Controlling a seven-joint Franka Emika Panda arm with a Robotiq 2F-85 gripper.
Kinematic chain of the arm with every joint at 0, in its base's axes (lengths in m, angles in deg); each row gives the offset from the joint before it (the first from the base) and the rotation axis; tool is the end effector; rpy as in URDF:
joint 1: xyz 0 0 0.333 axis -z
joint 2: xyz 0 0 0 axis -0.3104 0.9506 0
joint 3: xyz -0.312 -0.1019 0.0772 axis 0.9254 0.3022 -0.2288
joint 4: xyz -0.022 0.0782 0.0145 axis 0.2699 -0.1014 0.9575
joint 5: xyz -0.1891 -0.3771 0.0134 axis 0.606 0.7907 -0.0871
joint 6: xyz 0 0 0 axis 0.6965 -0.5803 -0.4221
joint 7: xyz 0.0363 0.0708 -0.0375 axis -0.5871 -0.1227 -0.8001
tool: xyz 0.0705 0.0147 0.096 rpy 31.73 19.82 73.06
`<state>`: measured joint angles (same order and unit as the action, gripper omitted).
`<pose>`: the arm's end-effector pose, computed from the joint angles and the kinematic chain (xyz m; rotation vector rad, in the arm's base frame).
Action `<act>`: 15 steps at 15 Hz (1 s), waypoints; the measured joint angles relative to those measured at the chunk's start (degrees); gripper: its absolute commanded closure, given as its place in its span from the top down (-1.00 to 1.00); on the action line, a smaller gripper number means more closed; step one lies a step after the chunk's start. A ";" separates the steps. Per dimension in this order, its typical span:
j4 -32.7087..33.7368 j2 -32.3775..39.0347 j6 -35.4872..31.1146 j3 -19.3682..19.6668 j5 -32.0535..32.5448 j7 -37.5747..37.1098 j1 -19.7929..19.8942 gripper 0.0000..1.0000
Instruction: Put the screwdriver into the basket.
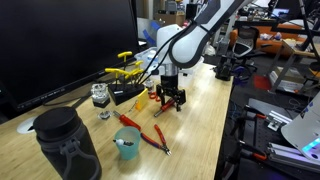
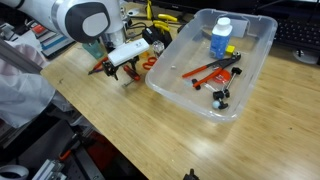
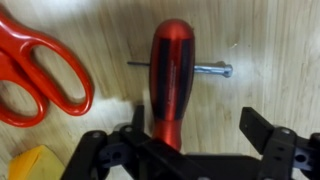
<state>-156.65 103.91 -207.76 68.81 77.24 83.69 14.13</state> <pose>0.5625 0.1522 0.1571 -2.2051 -1.9772 0.0957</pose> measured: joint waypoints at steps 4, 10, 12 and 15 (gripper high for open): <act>0.05 0.68 -1.04 0.05 1.22 -1.54 0.18 -0.06; 0.36 0.67 -2.37 0.05 1.32 -1.88 0.41 -0.87; 0.37 0.67 -2.41 0.05 1.37 -1.89 0.44 -0.85; 0.36 0.43 -3.07 0.23 1.93 -2.34 0.86 -0.85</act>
<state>-156.29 104.34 -210.83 69.04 79.17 81.35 14.98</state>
